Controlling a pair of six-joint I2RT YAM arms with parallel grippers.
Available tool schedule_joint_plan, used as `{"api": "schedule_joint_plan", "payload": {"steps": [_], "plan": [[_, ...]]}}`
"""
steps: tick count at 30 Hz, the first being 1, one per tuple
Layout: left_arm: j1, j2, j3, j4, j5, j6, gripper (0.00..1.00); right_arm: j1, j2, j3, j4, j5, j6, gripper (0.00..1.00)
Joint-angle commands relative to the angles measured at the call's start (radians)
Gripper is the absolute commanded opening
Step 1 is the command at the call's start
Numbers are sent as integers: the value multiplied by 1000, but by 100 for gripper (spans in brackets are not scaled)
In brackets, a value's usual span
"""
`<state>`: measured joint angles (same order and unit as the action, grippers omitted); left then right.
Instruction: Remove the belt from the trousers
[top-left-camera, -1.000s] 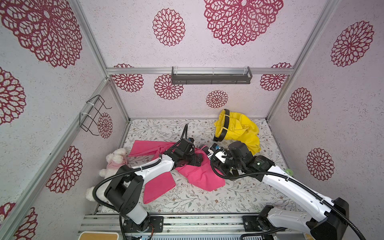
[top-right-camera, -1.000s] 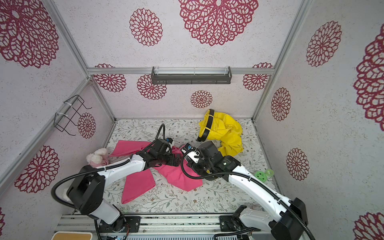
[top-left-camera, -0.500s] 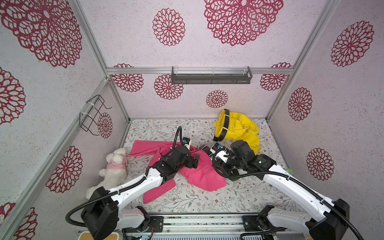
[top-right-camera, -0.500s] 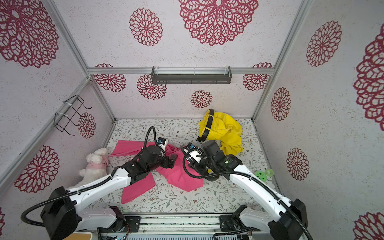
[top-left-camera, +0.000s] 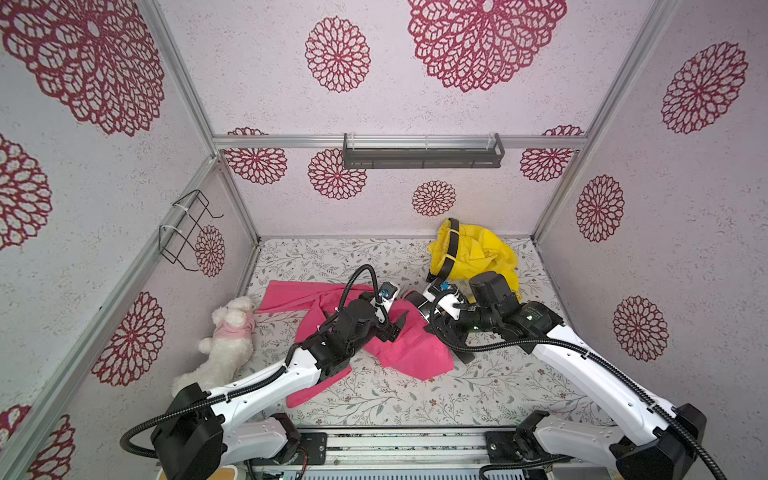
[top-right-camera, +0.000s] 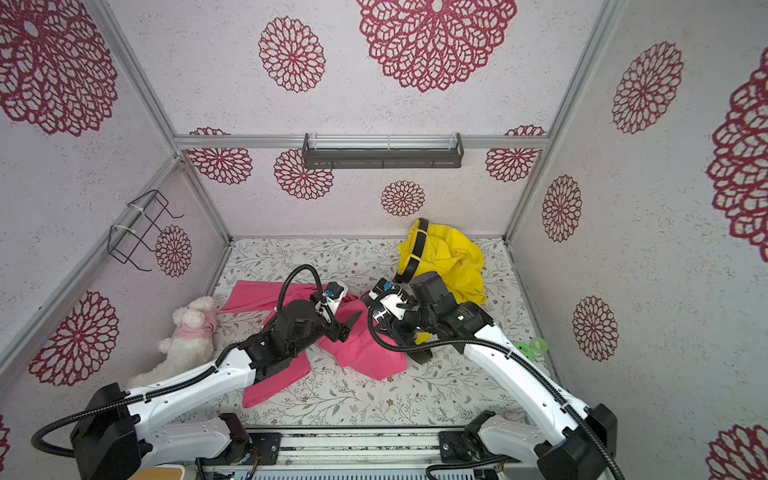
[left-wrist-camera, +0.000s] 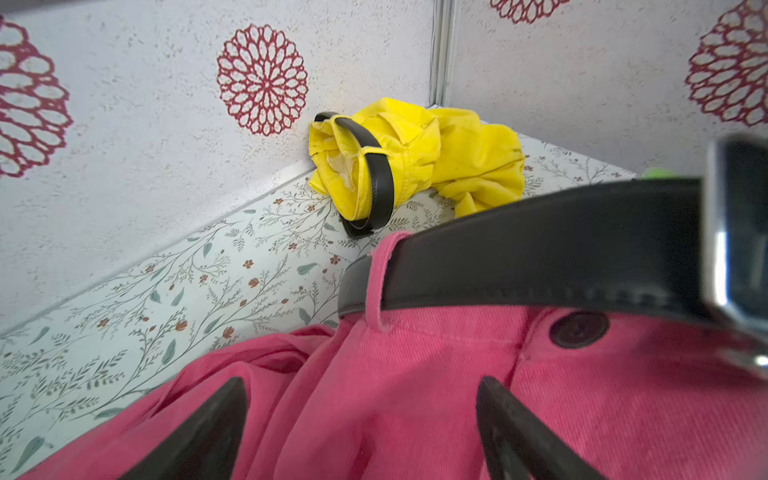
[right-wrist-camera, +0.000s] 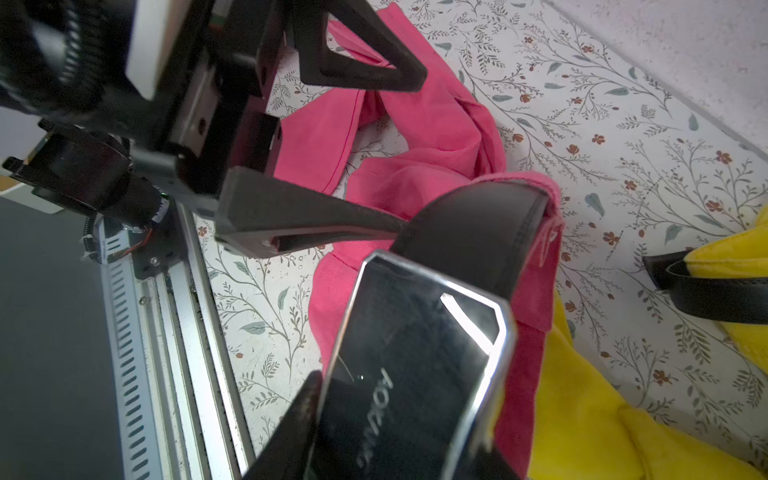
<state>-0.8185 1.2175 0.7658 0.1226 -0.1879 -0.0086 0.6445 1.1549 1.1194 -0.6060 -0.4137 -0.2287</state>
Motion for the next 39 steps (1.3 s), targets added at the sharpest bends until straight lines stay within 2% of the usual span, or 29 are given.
{"api": "schedule_joint_plan", "payload": {"steps": [1, 7, 15, 18, 21, 23, 24, 25, 28, 31, 33, 38, 39], "plan": [[-4, -3, 40, 77, 60, 64, 84, -9, -36, 59, 37, -82, -20, 20], [-4, 70, 75, 125, 120, 87, 77, -12, -35, 58, 40, -114, -14, 20], [-4, 169, 98, 245, 116, 100, 68, -16, -48, 51, 45, -135, 3, 19], [-1, 185, 99, 281, 138, 109, 59, -23, -49, 53, 41, -144, 5, 19], [1, 201, 102, 305, 135, 110, 43, -36, -50, 45, 43, -147, 6, 19], [2, 200, 102, 310, 142, 109, 22, -54, -52, 32, 51, -150, 10, 19], [1, 197, 105, 301, 140, 109, 7, -69, -52, 23, 56, -145, 16, 19], [1, 193, 108, 283, 130, 108, 0, -82, -50, 16, 59, -137, 19, 19], [1, 154, 143, 113, 19, 69, 0, -123, -20, 4, 63, -47, 39, 19], [2, 130, 221, -192, -137, -30, 0, -126, 44, 15, 95, 67, 77, 21], [1, 120, 246, -369, -199, -112, 0, -124, 103, 23, 123, 69, 93, 21], [3, 119, 228, -594, -263, -301, 0, -122, 272, 36, 244, 135, 105, 26], [8, 138, 243, -641, -271, -345, 0, -119, 306, 40, 271, 149, 97, 29]]}}
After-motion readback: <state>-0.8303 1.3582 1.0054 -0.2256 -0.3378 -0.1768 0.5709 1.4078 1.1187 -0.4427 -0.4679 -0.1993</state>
